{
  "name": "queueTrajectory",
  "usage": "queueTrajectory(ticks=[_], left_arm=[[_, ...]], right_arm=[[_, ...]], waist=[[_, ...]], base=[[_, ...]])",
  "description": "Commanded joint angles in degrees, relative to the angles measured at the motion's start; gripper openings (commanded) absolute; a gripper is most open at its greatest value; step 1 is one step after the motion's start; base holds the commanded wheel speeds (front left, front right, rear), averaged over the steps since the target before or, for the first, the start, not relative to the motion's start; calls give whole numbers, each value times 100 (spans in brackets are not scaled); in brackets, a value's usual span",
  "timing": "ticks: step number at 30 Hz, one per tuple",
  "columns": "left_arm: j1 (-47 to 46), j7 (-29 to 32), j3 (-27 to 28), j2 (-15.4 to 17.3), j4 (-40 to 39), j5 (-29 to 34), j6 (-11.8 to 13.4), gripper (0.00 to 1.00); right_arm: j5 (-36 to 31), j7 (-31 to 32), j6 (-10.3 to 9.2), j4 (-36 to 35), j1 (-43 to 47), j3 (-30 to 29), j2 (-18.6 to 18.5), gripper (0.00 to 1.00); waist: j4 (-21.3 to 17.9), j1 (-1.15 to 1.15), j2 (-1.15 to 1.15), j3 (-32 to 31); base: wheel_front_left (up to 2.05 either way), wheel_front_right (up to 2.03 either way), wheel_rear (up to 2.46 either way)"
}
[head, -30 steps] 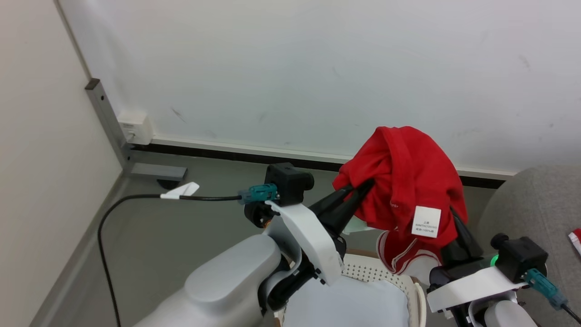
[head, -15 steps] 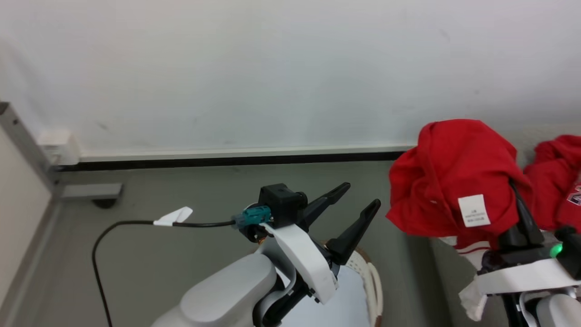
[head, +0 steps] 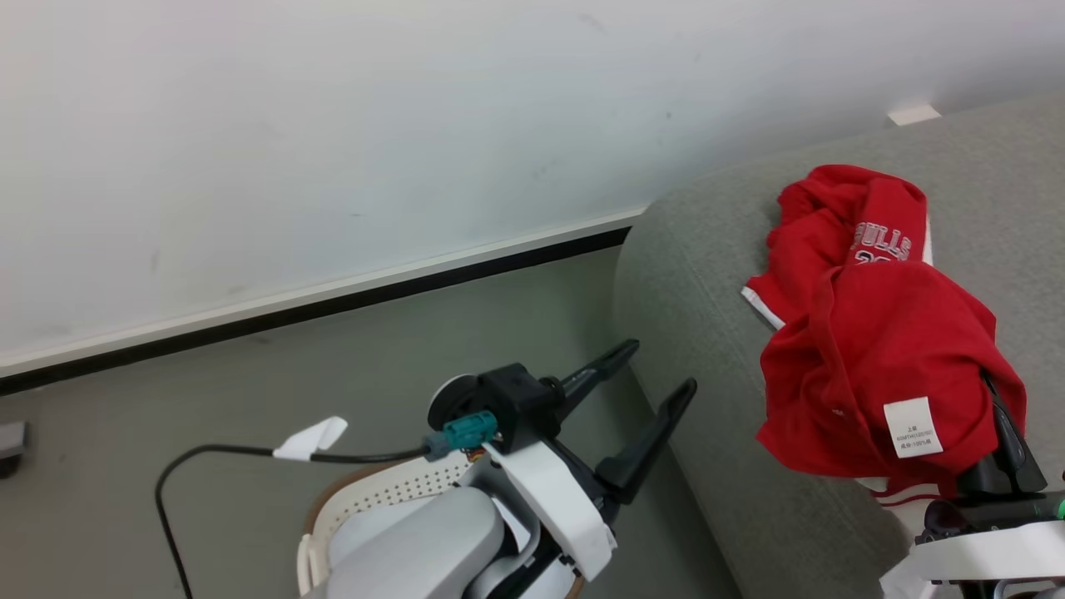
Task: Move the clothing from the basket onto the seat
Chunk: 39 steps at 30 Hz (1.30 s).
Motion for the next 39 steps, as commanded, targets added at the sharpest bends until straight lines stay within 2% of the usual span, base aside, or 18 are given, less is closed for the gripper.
queueTrajectory(ticks=[1,10,18,26,34,36,39], left_arm=[[114,0,33,-18,-50,204,-25,100],[437,-1,218,-220,-15,618,-185,100],[381,-1,298,-271,37,800,-330,100],[50,77,299,-23,-90,899,-407,100],[-281,236,331,392,-458,990,-456,100],[-366,271,384,531,-571,1009,-452,100],[-464,319,460,737,-696,1051,-420,100]], right_arm=[[25,-1,-15,-49,80,-27,2,0],[10,-1,-15,-128,137,-92,-45,0],[62,-1,-15,-197,-224,-192,-231,0],[263,83,-15,-42,-1286,-516,-849,0],[351,463,-14,542,-2204,-1654,-1567,0],[425,603,-15,805,-2371,-1946,-1890,0],[410,780,-15,1233,-2606,-2216,-2177,0]], waist=[[-159,0,0,41],[-267,0,0,86],[-56,0,0,339],[312,0,0,1227],[838,0,0,2235],[983,0,0,2474],[1130,0,0,2802]], base=[[0,0,0],[0,0,0],[0,0,0],[0,0,0],[0,0,0],[0,0,0],[0,0,0]])
